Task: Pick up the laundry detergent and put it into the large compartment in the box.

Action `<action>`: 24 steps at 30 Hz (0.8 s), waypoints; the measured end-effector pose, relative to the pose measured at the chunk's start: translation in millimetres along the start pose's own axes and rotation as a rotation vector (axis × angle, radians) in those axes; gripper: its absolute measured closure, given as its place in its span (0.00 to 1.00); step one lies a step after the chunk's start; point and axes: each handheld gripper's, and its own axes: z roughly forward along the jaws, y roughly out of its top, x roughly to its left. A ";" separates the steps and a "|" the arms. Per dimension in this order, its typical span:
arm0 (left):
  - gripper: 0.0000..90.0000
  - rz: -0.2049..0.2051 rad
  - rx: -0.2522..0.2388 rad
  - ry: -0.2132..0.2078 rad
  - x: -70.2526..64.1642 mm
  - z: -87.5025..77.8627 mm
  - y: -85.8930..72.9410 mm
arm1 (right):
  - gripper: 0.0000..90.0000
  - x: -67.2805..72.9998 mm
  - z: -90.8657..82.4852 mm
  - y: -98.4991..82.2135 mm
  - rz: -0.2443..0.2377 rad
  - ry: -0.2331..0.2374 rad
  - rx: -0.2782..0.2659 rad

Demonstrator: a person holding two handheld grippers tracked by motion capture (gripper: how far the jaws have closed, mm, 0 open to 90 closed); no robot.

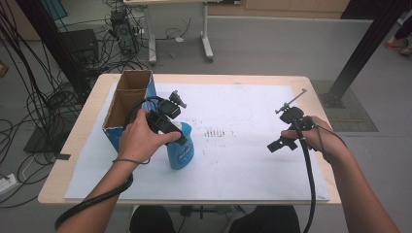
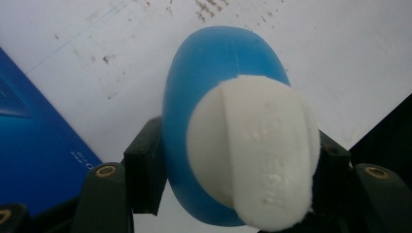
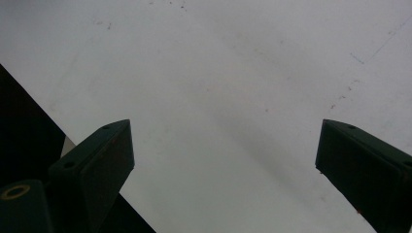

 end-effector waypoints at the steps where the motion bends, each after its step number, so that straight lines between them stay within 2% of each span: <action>1: 0.42 0.000 0.000 0.000 0.0 0.0 0.0 | 0.07 0.0 0.0 0.0 0.002 0.001 0.000; 24: 0.42 -0.003 -0.001 -0.001 0.1 0.0 -0.1 | 0.07 -0.9 0.2 -0.3 0.004 0.003 -0.001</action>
